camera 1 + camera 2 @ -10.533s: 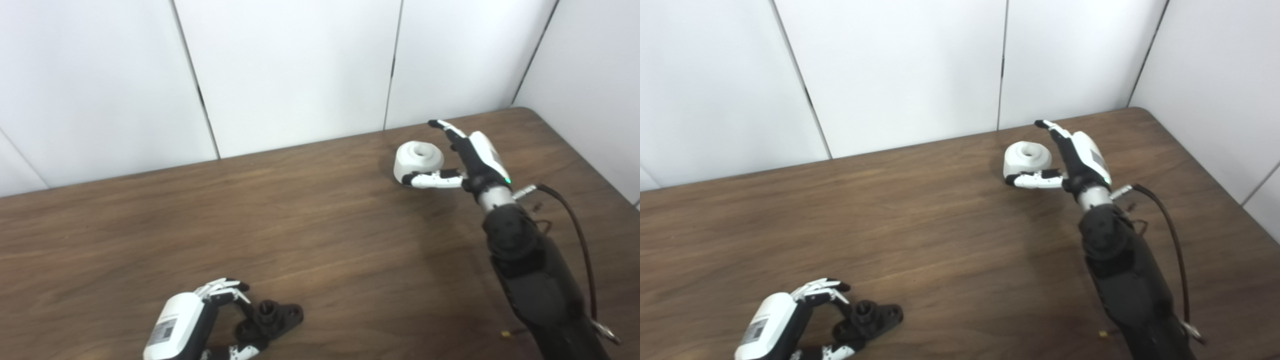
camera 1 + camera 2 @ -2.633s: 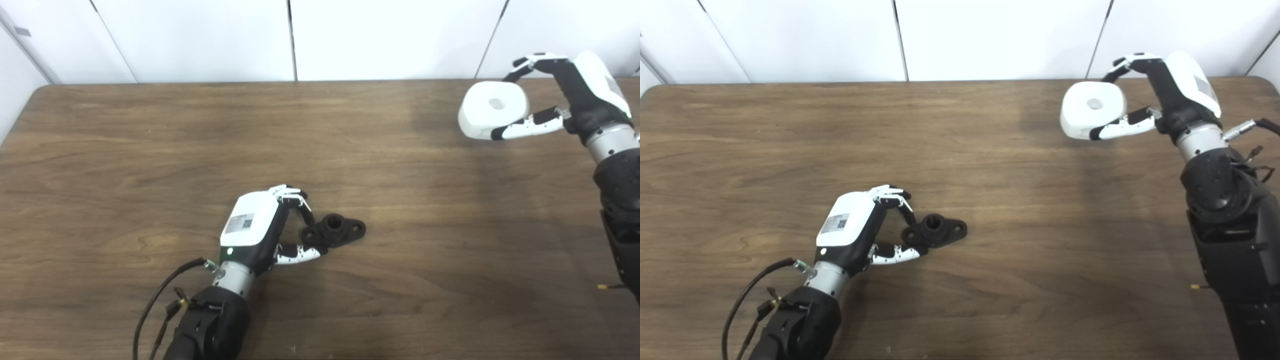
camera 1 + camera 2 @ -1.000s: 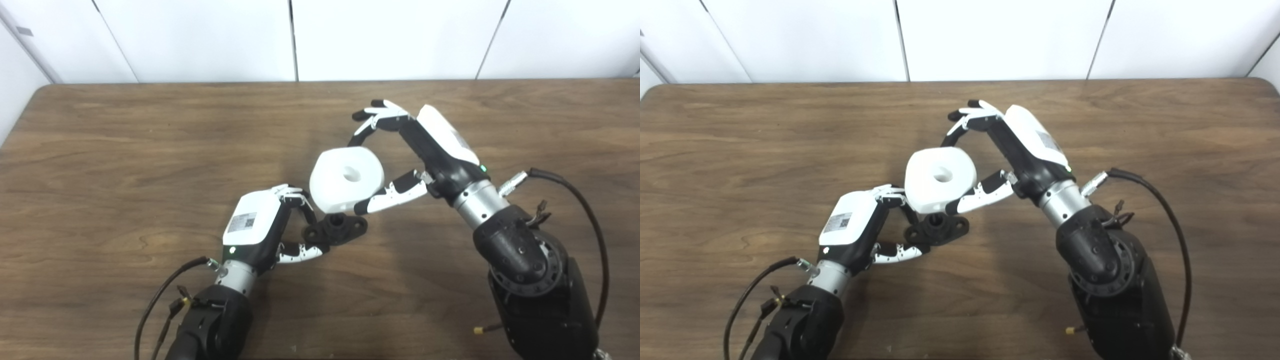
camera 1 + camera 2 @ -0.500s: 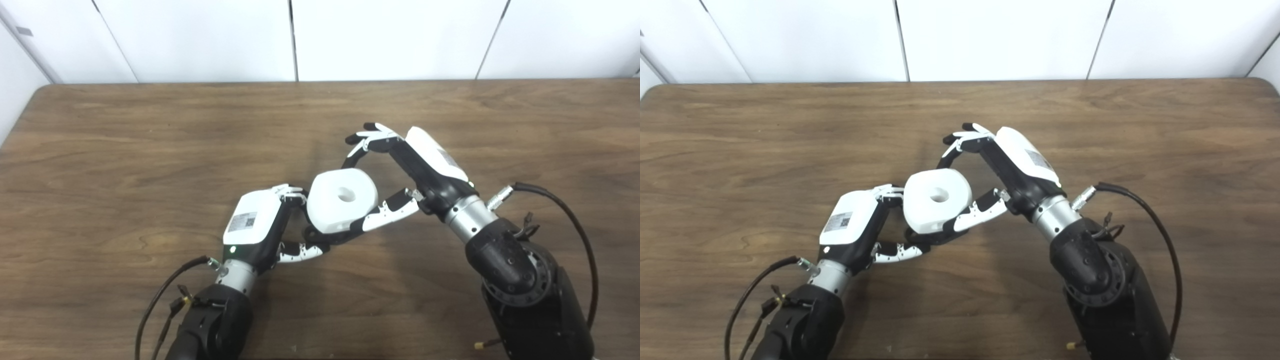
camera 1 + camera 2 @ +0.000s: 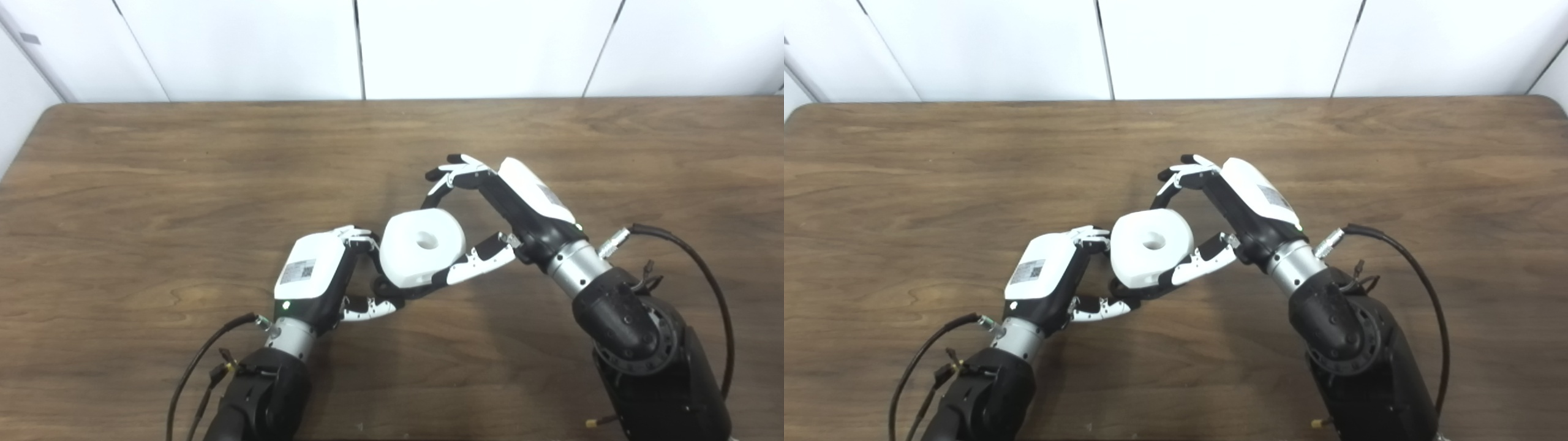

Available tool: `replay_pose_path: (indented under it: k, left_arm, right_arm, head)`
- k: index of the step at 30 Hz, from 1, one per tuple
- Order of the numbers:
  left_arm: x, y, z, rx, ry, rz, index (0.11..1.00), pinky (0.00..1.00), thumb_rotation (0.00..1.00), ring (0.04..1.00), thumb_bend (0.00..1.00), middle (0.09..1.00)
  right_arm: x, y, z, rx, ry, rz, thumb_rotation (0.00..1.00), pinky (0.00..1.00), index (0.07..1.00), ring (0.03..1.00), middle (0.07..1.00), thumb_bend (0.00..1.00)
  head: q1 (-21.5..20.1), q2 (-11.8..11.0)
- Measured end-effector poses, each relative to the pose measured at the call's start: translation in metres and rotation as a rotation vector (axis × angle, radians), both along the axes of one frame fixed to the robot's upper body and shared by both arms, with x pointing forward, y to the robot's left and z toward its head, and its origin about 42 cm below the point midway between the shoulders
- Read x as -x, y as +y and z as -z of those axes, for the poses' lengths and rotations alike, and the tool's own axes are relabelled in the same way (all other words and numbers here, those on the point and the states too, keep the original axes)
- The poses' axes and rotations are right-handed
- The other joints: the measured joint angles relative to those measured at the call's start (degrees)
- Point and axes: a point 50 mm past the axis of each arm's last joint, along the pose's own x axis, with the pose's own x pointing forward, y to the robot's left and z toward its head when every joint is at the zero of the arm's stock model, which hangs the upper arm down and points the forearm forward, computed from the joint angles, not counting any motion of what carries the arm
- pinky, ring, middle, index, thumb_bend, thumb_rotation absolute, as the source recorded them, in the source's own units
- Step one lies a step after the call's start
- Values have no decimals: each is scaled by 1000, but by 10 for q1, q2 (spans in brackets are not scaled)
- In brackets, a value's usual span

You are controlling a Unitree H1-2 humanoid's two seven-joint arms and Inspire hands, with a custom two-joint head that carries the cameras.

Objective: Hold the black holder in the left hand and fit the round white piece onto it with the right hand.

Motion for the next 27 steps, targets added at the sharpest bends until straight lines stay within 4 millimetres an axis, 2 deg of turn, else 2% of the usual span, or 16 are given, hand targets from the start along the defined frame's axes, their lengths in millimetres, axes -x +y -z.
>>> replay_pose_path:
  k: [27]
  left_arm:
    - [-1,-2,0,3,6,-5,488,828,45,859,517,783]
  right_arm:
    - [-1,1,8,33,22,-29,135,880,484,953,825,524]
  head:
    - [-2,3]
